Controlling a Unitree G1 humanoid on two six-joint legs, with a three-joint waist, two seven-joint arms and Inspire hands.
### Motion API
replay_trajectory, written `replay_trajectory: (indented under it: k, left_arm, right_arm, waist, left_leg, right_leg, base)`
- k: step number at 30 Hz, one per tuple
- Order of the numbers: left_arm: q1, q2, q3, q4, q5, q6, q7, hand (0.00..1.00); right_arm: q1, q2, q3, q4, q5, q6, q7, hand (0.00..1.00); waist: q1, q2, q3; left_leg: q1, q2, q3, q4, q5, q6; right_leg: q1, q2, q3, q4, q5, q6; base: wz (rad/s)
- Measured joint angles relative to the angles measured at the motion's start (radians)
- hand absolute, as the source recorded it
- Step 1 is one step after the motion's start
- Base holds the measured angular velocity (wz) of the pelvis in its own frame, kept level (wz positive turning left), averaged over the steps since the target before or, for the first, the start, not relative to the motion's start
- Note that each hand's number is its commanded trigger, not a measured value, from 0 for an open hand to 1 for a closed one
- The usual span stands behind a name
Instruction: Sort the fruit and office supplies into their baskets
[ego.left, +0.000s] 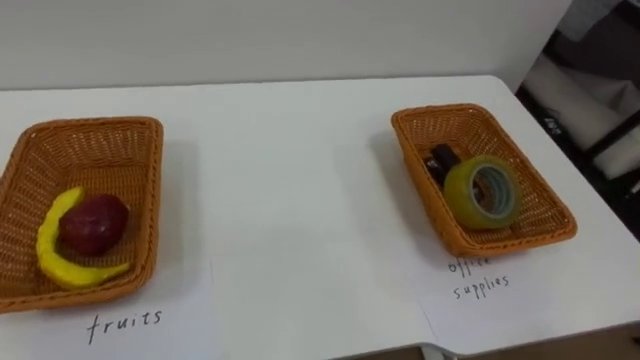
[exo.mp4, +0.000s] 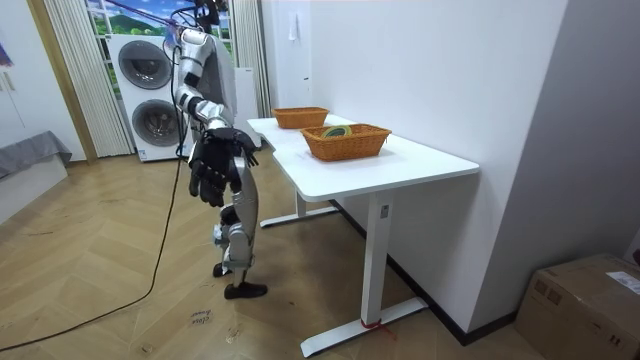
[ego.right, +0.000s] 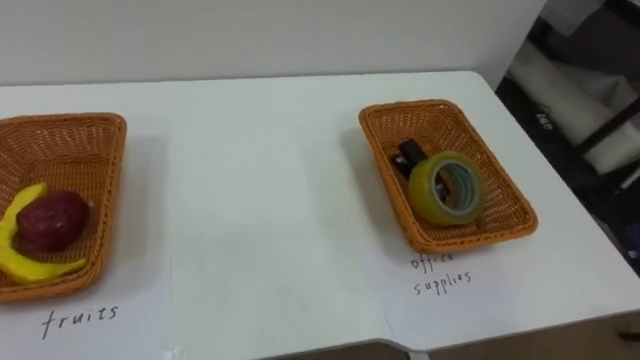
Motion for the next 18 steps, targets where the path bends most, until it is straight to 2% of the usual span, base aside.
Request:
replay_trajectory:
  k: [2, 3, 4, 6, 7, 8, 9, 11, 13, 16, 18]
  left_arm:
    - [-0.009, -0.006, 0.001, 0.0, 0.003, 0.008, -0.008, 0.0]
    - [-0.011, -0.01, 0.002, 0.008, 0.006, 0.013, -0.018, 0.0]
    - [-0.011, -0.012, 0.002, 0.015, 0.012, 0.018, -0.02, 0.0]
    - [-0.012, -0.035, 0.018, 0.038, 0.06, 0.044, -0.033, 0.0]
    - [-0.01, -0.044, 0.03, 0.04, 0.07, 0.05, -0.039, 0.0]
    - [-0.009, -0.062, 0.049, 0.045, 0.086, 0.065, -0.047, 0.0]
    - [-0.011, -0.074, 0.07, 0.058, 0.103, 0.075, -0.058, 0.0]
    - [-0.008, -0.08, 0.092, 0.058, 0.135, 0.089, -0.067, 0.0]
    - [-0.008, -0.08, 0.109, 0.058, 0.142, 0.099, -0.066, 0.0]
    - [-0.009, -0.078, 0.09, 0.086, 0.139, 0.111, -0.062, 0.0]
    - [-0.038, -0.077, 0.076, 0.105, 0.139, 0.128, -0.053, 0.0]
  right_arm:
    - [0.003, 0.024, 0.0, 0.177, 0.001, 0.015, 0.06, 0.0]
    - [0.005, 0.047, 0.001, 0.301, 0.002, 0.039, 0.1, 0.0]
    - [0.006, 0.063, 0.003, 0.355, -0.003, 0.049, 0.12, 0.0]
    - [0.014, 0.124, 0.029, 0.572, -0.074, 0.107, 0.204, 0.0]
    - [0.017, 0.136, 0.035, 0.621, -0.095, 0.123, 0.224, 0.0]
    - [0.025, 0.153, 0.047, 0.697, -0.142, 0.162, 0.266, 0.0]
    - [0.028, 0.158, 0.054, 0.761, -0.199, 0.202, 0.304, 0.0]
    - [0.027, 0.158, 0.09, 0.82, -0.332, 0.253, 0.355, 0.0]
    - [0.031, 0.152, 0.141, 0.847, -0.463, 0.277, 0.398, 0.0]
    - [0.001, 0.121, 0.258, 0.861, -0.634, 0.312, 0.463, 0.0]
    - [-0.042, 0.115, 0.324, 0.85, -0.783, 0.35, 0.491, 0.0]
  waist:
    - [-0.002, 0.003, -0.0014]
    - [0.001, 0.007, -0.004]
    - [0.0, 0.011, -0.0068]
    - [0.004, 0.023, -0.0129]
    - [0.004, 0.029, -0.0153]
    - [0.006, 0.042, -0.0148]
    - [0.004, 0.05, -0.017]
    - [0.009, 0.061, -0.0127]
    - [0.011, 0.058, -0.012]
    - [0.021, 0.055, -0.0112]
    - [0.054, 0.051, -0.0107]
  left_leg:
    - [0.0, -0.001, -0.011, 0.0, -0.001, 0.001]
    - [0.003, -0.001, -0.012, 0.001, -0.001, 0.001]
    - [0.002, -0.001, -0.012, 0.003, -0.001, 0.001]
    - [0.002, -0.001, -0.012, 0.003, -0.001, 0.001]
    - [0.003, -0.001, -0.012, 0.003, -0.001, 0.001]
    - [0.013, -0.001, -0.012, 0.002, -0.002, 0.003]
    - [0.023, -0.002, -0.015, 0.001, -0.005, 0.005]
    - [0.037, -0.002, -0.01, -0.002, -0.012, 0.007]
    - [0.058, -0.001, -0.012, -0.004, -0.017, 0.008]
    - [0.069, -0.004, -0.012, 0.003, -0.021, 0.012]
    - [0.066, -0.005, -0.008, 0.004, -0.02, 0.014]
  right_leg:
    - [0.008, -0.001, -0.003, -0.003, -0.001, 0.001]
    - [0.014, -0.001, -0.001, -0.008, -0.001, 0.002]
    - [0.016, 0.0, -0.001, -0.011, -0.001, 0.002]
    - [0.018, -0.001, -0.001, -0.012, -0.002, 0.004]
    - [0.019, -0.001, 0.001, -0.012, -0.003, 0.005]
    - [0.027, -0.002, 0.009, -0.013, -0.004, 0.006]
    - [0.036, -0.003, 0.015, -0.013, -0.011, 0.009]
    - [0.043, -0.002, 0.023, -0.012, -0.018, 0.012]
    - [0.058, -0.001, 0.024, -0.013, -0.02, 0.013]
    - [0.072, -0.005, 0.025, -0.013, -0.016, 0.018]
    - [0.068, -0.005, 0.031, -0.016, -0.008, 0.019]
  base:
    - [0.25]
    - [0.22]
    - [0.09]
    - [0.04]
    - [0.0]
    - [-0.05]
    - [-0.05]
    - [-0.06]
    - [-0.03]
    - [-0.01]
    - [-0.07]
